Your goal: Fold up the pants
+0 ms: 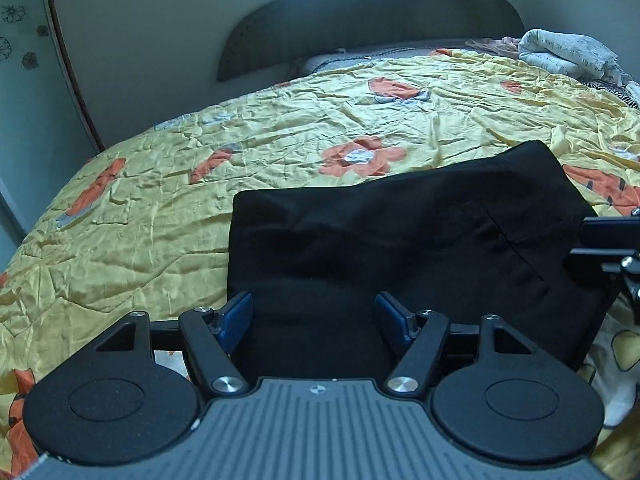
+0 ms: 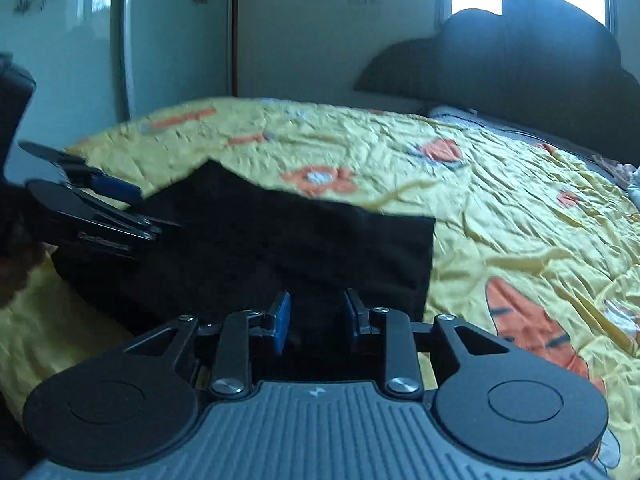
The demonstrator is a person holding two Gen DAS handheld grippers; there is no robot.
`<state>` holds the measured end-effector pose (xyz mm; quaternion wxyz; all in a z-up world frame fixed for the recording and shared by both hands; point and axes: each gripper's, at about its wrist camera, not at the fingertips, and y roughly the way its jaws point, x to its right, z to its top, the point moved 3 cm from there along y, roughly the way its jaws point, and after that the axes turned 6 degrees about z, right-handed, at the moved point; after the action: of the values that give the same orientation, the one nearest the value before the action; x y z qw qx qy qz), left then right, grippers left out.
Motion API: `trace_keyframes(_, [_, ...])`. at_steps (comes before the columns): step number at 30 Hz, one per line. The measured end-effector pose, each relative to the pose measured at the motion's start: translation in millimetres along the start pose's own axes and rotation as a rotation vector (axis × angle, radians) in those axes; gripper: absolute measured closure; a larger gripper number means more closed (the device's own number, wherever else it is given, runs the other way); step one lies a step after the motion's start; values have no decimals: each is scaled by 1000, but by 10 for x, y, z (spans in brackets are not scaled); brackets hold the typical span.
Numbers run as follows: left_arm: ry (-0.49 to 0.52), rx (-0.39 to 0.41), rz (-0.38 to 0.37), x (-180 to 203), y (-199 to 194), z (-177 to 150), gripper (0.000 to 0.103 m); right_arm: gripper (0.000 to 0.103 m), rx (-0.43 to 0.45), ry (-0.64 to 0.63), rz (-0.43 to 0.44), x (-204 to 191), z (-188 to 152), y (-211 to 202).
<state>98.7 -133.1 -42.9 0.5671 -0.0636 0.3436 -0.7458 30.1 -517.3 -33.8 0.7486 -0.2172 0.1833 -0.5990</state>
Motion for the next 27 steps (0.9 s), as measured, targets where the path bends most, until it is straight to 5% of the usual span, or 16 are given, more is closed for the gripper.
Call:
trace_keyframes(8, [-49,20,7,-129,-171,95,28,74,87,68,9,73,122,-257])
trace_keyframes(11, [-60,-56,12,-70,-78,43,28,74,58,65,29,11,95,-172])
trace_keyframes(27, [-105,-71,16,-53,-105,-34,17,66,12,59,9,-69,-12,-11])
